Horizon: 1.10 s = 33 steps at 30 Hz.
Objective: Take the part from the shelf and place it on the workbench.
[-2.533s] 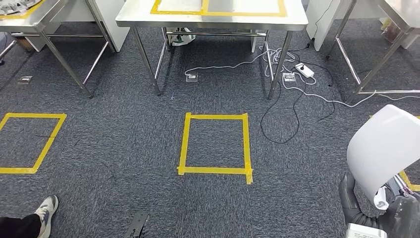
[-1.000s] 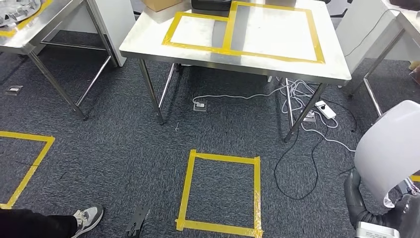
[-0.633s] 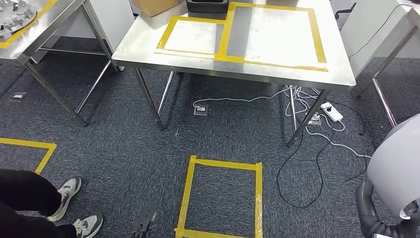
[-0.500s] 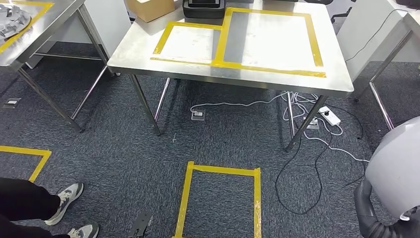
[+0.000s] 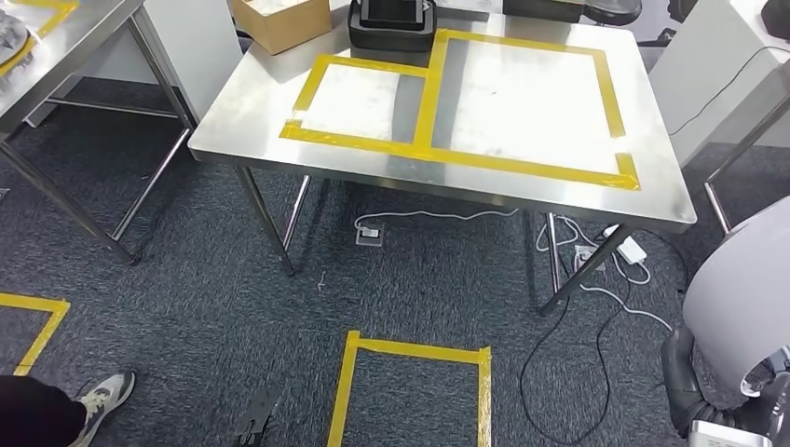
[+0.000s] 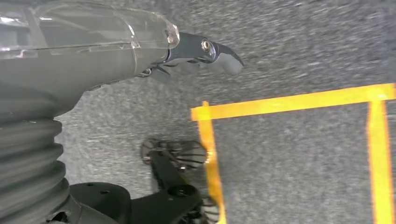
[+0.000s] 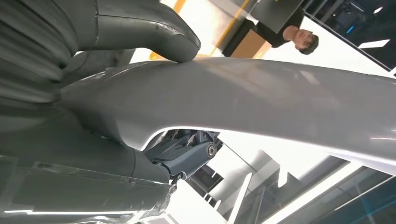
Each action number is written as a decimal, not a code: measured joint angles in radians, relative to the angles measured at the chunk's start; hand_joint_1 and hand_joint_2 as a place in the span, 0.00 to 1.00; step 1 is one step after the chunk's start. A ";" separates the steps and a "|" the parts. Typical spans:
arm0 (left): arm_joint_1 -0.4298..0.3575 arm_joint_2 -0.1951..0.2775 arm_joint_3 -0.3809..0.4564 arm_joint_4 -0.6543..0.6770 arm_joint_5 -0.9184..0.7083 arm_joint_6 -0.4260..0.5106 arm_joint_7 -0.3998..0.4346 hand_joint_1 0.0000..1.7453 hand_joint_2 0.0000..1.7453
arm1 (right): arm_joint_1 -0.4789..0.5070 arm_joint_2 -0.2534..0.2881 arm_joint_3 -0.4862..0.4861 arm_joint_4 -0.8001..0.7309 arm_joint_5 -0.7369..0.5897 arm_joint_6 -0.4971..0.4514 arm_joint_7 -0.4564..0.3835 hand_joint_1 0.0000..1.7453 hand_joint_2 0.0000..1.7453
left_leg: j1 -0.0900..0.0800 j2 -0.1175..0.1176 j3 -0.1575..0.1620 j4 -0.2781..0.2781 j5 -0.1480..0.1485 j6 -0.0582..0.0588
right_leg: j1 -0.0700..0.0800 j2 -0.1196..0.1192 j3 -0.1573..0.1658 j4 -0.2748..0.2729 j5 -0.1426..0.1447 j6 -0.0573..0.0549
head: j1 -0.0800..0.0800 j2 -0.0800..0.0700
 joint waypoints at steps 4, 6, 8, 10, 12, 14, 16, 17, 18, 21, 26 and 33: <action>0.006 -0.015 0.000 0.000 0.016 0.006 0.000 0.00 1.00 | 0.009 -0.005 -0.002 -0.002 0.006 -0.001 0.012 1.00 1.00 | 0.001 -0.005 0.064 -0.031 -0.043 -0.015 | 0.034 0.005 0.001 -0.172 0.256 -0.053 | 0.002 0.000; 0.003 -0.017 -0.001 -0.001 0.018 0.008 -0.001 0.00 1.00 | 0.008 -0.009 -0.003 -0.007 0.009 -0.002 0.016 1.00 1.00 | 0.000 -0.007 0.075 -0.027 -0.026 -0.029 | 0.032 0.005 0.031 -0.200 0.240 -0.060 | 0.002 0.000; -0.002 -0.018 -0.001 -0.002 0.017 0.008 -0.001 0.00 1.00 | 0.003 -0.009 -0.002 -0.009 0.014 -0.002 0.019 1.00 1.00 | -0.001 -0.013 0.041 0.046 0.012 -0.036 | 0.024 0.002 0.077 -0.235 0.228 -0.062 | 0.000 0.000; -0.002 -0.018 -0.001 -0.002 0.018 0.008 0.003 0.00 1.00 | 0.001 -0.009 0.000 -0.007 0.017 -0.002 0.023 1.00 1.00 | -0.001 -0.017 -0.043 0.156 0.004 -0.039 | 0.019 0.001 0.124 -0.262 0.209 -0.060 | -0.004 0.000; 0.006 -0.017 -0.001 -0.002 0.018 0.009 0.010 0.00 1.00 | 0.001 -0.009 0.003 -0.004 0.019 -0.002 0.027 1.00 1.00 | 0.000 -0.017 -0.123 0.208 -0.075 -0.045 | 0.016 0.003 0.169 -0.272 0.179 -0.057 | -0.006 0.000; 0.016 -0.017 -0.001 -0.001 0.018 0.010 0.013 0.00 1.00 | 0.001 -0.009 0.005 -0.002 0.020 -0.002 0.029 1.00 1.00 | 0.002 -0.016 -0.173 0.184 -0.133 -0.053 | 0.012 0.006 0.218 -0.274 0.143 -0.050 | -0.006 0.000; 0.027 -0.017 -0.001 -0.001 0.018 0.011 0.017 0.00 1.00 | 0.002 -0.009 0.008 -0.001 0.021 -0.002 0.030 1.00 1.00 | 0.008 -0.014 -0.206 0.105 -0.035 -0.061 | 0.010 0.007 0.267 -0.271 0.102 -0.041 | -0.006 0.000; 0.032 -0.017 -0.001 -0.001 0.019 0.012 0.020 0.00 1.00 | 0.003 -0.009 0.008 0.001 0.022 -0.002 0.031 1.00 1.00 | 0.009 -0.013 -0.220 0.068 0.048 -0.057 | 0.009 0.010 0.285 -0.261 0.081 -0.035 | -0.003 0.000; 0.036 -0.018 -0.001 0.000 0.020 0.012 0.025 0.00 1.00 | 0.004 -0.009 0.009 0.002 0.023 -0.003 0.033 1.00 1.00 | 0.009 -0.012 -0.228 0.042 0.126 -0.050 | 0.009 0.011 0.294 -0.251 0.061 -0.028 | -0.001 0.000; 0.038 -0.019 -0.001 0.000 0.026 0.014 0.033 0.00 1.00 | 0.005 -0.009 0.011 0.001 0.026 -0.002 0.035 1.00 1.00 | -0.001 -0.012 -0.226 0.035 0.173 -0.020 | 0.000 0.014 0.298 -0.233 0.033 -0.015 | -0.001 0.000; 0.032 -0.014 -0.001 0.001 0.025 0.014 0.031 0.00 1.00 | -0.001 -0.009 0.013 -0.004 0.027 -0.002 0.034 1.00 1.00 | 0.003 -0.010 -0.187 0.024 0.135 0.000 | -0.007 0.002 0.166 -0.002 -0.052 0.010 | 0.003 0.000; 0.031 -0.016 -0.001 0.002 0.018 0.014 0.023 0.00 1.00 | 0.010 -0.009 0.014 0.000 0.018 -0.002 0.028 1.00 1.00 | 0.002 -0.009 -0.126 0.019 0.092 -0.014 | 0.001 0.000 0.090 -0.120 0.168 -0.020 | 0.003 0.000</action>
